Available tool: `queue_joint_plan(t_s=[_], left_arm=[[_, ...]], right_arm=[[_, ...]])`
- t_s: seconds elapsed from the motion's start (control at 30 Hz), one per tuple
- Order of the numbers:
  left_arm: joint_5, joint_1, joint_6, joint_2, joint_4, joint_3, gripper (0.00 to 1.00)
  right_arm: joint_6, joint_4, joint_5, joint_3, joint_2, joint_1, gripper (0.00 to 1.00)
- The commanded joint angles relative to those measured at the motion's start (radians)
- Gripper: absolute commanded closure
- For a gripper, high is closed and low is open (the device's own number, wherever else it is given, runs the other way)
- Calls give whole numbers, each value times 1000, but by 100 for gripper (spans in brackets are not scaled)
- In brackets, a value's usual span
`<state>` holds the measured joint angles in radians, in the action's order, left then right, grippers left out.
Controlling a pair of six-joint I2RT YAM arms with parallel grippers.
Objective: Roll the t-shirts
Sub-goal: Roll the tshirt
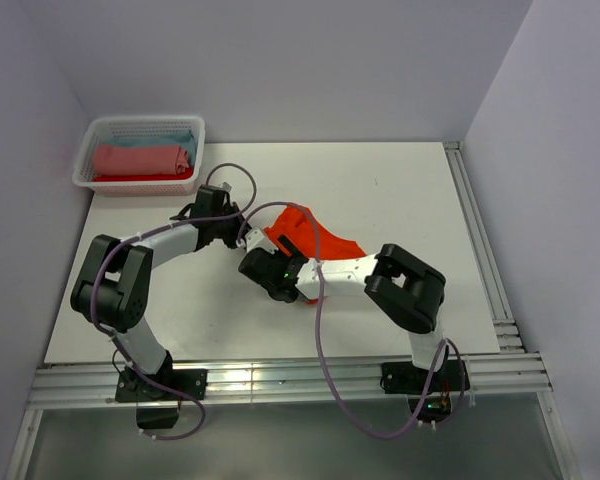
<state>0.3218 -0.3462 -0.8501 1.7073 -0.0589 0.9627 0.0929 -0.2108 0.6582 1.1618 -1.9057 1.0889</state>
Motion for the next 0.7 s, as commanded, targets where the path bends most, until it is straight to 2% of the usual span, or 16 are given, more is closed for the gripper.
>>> queue_joint_plan(t_s=[0.0,0.2,0.3,0.4,0.43,0.47,0.5,0.6,0.63,0.67], left_arm=[[57,12,26,9,-13,47,100],[94,33,31,21,-13,51,100],[103,46,37,23,-22,57,100],[115,56,40,28,-24,62,100],[117,61,42,28,-24,64,99],[118,62,46,28,-25,68,98],[114,62,48,20,-30,70,96],[91,65,57,-11,-42,68,80],[83,70,59,-20,-47,64,68],[83,75,63,-31,-44,61,62]], right_arm=[[-35,2,109,64,-29,6,14],[-56,-1,155,88,-93,14,23],[-52,-9,167,93,-107,14,37],[-50,-19,150,101,-111,14,68],[-48,-25,144,108,-116,14,88],[-45,-33,129,125,-119,12,98],[-44,-44,112,131,-118,14,100],[-29,-56,-9,142,-89,5,100],[-21,-61,-41,142,-76,-1,100],[-9,-64,-119,141,-63,-17,100]])
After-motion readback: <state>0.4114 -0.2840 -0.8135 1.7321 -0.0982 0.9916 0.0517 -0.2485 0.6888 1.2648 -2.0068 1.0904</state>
